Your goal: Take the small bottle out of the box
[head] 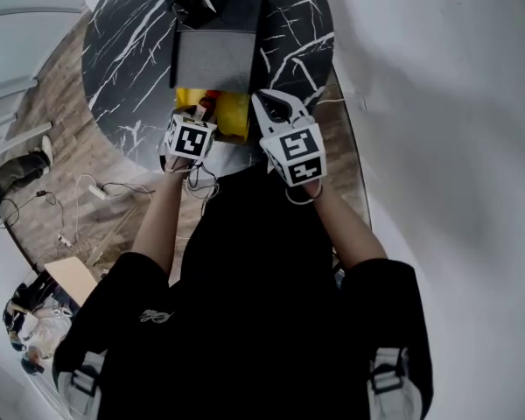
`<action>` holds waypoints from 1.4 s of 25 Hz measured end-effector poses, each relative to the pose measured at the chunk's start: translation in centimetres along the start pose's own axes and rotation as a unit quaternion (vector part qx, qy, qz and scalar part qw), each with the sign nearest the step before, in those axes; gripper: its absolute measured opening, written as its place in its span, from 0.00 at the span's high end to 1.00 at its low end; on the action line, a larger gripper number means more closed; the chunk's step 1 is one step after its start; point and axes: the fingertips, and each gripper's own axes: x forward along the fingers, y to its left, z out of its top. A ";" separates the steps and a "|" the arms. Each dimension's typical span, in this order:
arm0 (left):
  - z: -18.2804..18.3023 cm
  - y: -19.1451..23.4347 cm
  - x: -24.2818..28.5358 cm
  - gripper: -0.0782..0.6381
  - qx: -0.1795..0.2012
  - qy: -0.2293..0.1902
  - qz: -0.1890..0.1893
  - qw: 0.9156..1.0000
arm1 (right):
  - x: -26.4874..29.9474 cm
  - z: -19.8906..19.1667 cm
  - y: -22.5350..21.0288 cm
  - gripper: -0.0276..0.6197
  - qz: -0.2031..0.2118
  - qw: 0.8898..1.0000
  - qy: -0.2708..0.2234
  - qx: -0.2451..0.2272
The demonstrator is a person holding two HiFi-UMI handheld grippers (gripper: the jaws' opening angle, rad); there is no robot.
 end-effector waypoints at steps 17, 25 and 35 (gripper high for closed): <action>0.3 -0.5 1.8 0.60 0.055 0.018 -0.004 0.998 | -0.7 -1.2 -0.3 0.96 -0.030 0.999 -0.005 0.017; 0.5 -0.7 1.9 0.60 0.073 0.013 -0.024 0.997 | -0.6 -1.3 -0.6 0.96 -0.054 0.998 -0.010 0.023; 1.2 -1.4 1.5 0.60 0.171 -0.010 -0.058 0.983 | -0.5 -1.4 0.6 0.96 -0.110 0.993 -0.022 0.034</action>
